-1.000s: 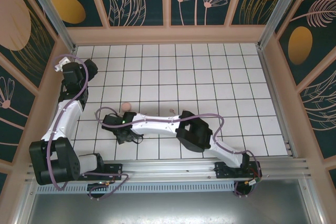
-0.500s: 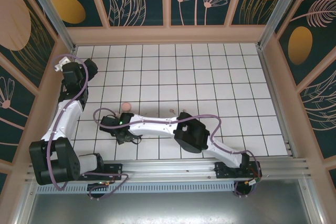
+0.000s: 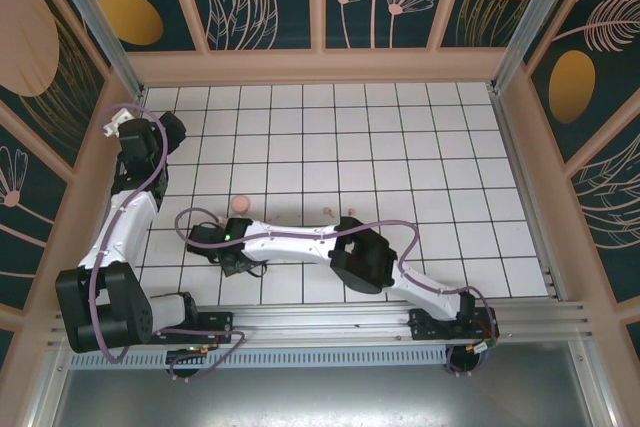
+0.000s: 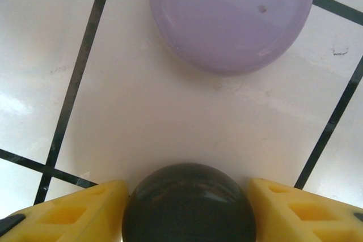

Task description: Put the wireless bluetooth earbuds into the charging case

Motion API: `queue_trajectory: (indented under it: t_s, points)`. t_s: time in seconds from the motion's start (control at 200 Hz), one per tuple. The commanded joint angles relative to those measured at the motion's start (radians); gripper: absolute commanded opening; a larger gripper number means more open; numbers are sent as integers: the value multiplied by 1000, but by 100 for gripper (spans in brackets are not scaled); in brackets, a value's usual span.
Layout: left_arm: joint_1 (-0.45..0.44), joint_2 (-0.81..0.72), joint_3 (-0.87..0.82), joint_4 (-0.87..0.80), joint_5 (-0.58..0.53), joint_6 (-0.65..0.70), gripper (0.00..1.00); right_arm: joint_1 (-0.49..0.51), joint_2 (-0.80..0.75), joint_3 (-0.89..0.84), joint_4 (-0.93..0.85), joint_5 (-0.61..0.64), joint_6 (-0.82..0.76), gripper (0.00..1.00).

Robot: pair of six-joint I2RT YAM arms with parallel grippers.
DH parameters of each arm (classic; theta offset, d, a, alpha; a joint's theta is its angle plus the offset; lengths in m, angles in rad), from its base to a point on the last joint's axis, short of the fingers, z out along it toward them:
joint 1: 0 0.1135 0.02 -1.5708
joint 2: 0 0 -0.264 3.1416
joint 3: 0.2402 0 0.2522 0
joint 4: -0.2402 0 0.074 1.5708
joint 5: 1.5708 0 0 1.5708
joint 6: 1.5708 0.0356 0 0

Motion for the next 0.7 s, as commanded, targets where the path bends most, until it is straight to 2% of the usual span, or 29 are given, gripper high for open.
queue_trajectory:
  t_s: [0.0, 0.175, 0.455, 0.691]
  points:
    - [8, -11, 15, 44, 0, -19, 99, 25, 54, 14, -51, -8, 15, 56]
    - [8, -9, 12, 44, 12, -30, 99, 30, 44, 8, -61, 7, 20, 45]
    - [8, -13, 29, 42, 97, -46, 99, 15, -101, -71, -40, 85, 28, 43]
    - [7, -19, 25, 87, 225, -79, 99, -43, -277, -219, 17, 135, 11, 43]
